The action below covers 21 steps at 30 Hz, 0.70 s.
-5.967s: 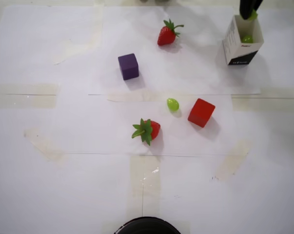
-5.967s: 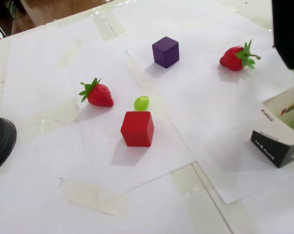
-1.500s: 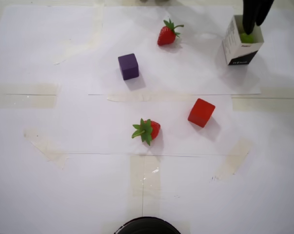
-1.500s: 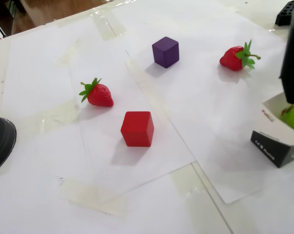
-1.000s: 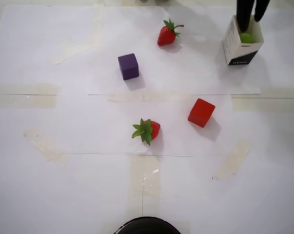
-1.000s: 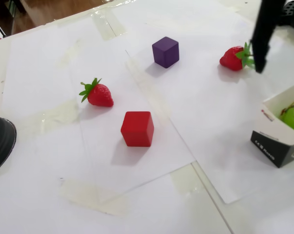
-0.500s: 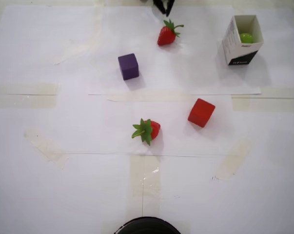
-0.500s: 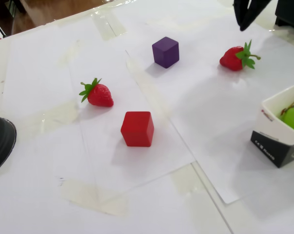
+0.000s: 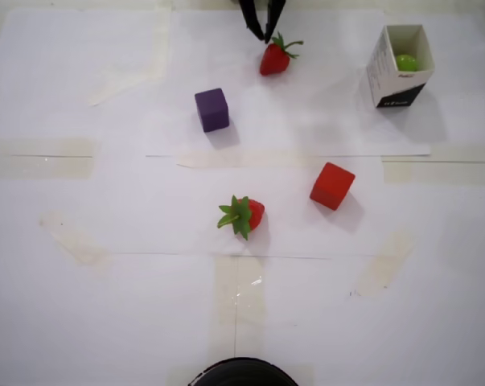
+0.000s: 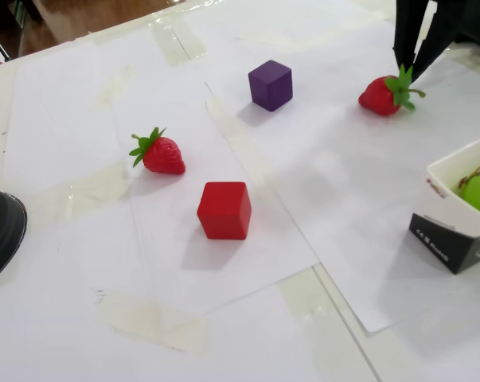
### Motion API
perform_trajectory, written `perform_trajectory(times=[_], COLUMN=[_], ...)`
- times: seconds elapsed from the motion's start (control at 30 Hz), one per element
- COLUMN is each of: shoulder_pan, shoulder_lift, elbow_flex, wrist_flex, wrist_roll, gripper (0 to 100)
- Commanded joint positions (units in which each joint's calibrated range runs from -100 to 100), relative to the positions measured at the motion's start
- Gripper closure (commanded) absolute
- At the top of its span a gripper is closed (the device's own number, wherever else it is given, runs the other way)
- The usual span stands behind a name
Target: Pick up the grapes and place them in the box.
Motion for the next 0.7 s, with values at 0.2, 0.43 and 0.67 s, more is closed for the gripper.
perform_trajectory(times=[0.2, 0.43, 0.67], shoulder_pan=[-1.01, -1.08, -1.08], shoulder_lift=[-3.63, -6.55, -9.22], elbow_flex=[4.7, 5.34, 5.34], wrist_flex=[-3.62, -2.64, -3.05], wrist_roll=[-0.05, -0.2, 2.3], gripper=[100, 100, 100])
